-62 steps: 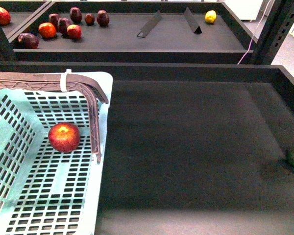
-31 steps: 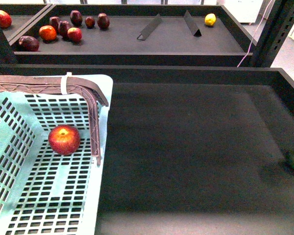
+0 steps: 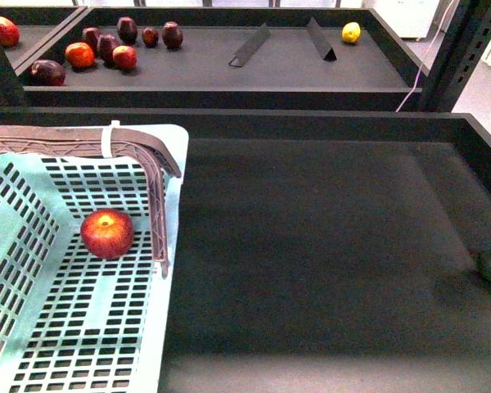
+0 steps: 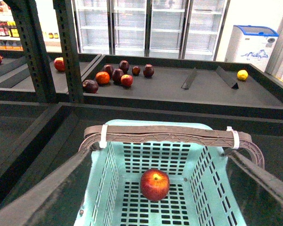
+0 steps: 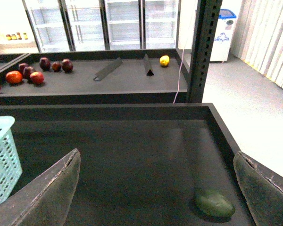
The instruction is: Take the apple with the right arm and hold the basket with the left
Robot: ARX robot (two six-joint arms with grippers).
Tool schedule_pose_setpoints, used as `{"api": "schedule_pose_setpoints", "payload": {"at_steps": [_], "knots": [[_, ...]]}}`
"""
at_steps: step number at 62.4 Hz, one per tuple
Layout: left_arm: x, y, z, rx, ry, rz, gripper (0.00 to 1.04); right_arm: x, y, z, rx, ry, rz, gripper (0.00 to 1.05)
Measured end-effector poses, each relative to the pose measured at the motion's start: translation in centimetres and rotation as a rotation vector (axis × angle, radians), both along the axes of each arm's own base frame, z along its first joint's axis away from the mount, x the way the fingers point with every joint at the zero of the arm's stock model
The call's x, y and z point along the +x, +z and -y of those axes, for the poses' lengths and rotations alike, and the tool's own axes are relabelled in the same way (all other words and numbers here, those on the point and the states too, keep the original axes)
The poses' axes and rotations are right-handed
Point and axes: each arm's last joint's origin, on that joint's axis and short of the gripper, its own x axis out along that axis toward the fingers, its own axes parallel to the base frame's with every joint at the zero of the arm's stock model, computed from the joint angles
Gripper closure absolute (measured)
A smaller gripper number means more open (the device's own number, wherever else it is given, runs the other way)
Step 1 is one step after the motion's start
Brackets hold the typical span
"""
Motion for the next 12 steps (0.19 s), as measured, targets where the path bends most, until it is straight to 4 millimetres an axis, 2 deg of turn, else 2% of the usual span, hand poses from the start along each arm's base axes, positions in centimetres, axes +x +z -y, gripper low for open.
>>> {"api": "schedule_pose_setpoints", "payload": {"at_steps": [12], "knots": [[0.00,0.00,0.00,0.002,0.000,0.000,0.07,0.00,0.00,0.00,0.000,0.000,0.000,0.09]]}}
